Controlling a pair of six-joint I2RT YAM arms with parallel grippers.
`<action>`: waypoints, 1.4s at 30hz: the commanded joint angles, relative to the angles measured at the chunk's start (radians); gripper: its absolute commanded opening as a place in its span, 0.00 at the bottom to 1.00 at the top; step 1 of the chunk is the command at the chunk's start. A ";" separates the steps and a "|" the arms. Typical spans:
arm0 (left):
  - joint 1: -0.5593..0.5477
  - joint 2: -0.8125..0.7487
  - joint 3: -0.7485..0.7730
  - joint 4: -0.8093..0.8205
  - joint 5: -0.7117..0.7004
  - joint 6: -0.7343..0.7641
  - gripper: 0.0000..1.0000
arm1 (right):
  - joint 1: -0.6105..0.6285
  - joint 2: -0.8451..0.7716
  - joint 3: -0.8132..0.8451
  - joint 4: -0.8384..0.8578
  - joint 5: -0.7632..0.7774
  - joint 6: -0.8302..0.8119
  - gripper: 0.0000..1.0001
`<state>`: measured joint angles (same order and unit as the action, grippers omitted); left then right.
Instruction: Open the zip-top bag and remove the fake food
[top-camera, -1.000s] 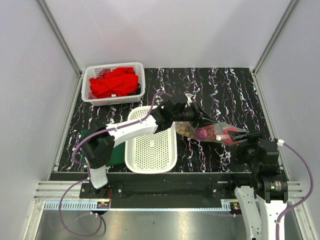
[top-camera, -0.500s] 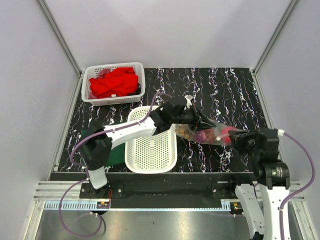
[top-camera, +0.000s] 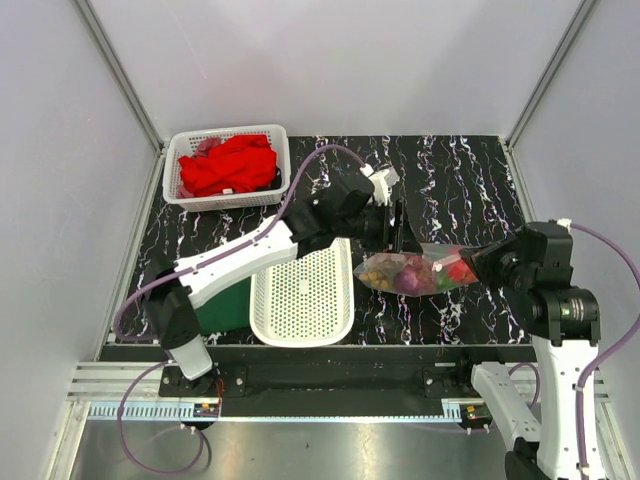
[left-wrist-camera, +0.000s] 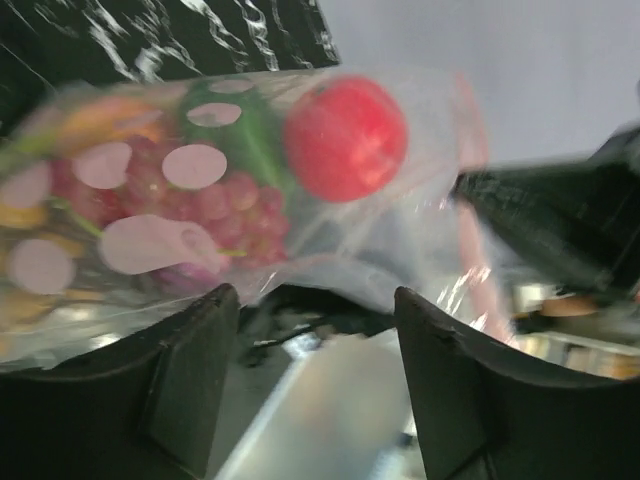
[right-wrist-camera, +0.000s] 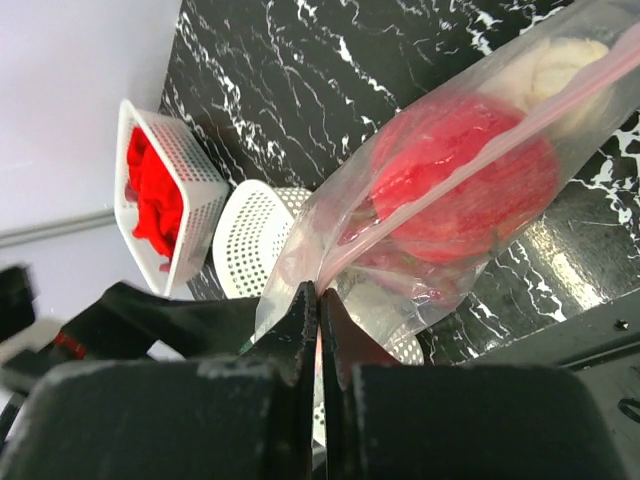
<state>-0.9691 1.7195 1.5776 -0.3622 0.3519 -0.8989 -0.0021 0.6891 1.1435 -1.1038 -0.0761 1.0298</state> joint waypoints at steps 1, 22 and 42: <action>-0.045 -0.118 0.032 -0.086 -0.111 0.421 0.70 | -0.004 0.075 0.096 -0.033 -0.073 -0.082 0.00; -0.171 -0.216 -0.189 0.379 -0.159 0.991 0.86 | -0.004 0.208 0.206 -0.105 -0.283 -0.109 0.00; -0.074 -0.090 0.050 0.125 -0.023 0.517 0.00 | -0.004 0.307 0.475 -0.166 -0.314 -0.822 0.86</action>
<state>-1.0767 1.6188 1.5402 -0.2214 0.2192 -0.1318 -0.0078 1.0168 1.5291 -1.2705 -0.4099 0.4770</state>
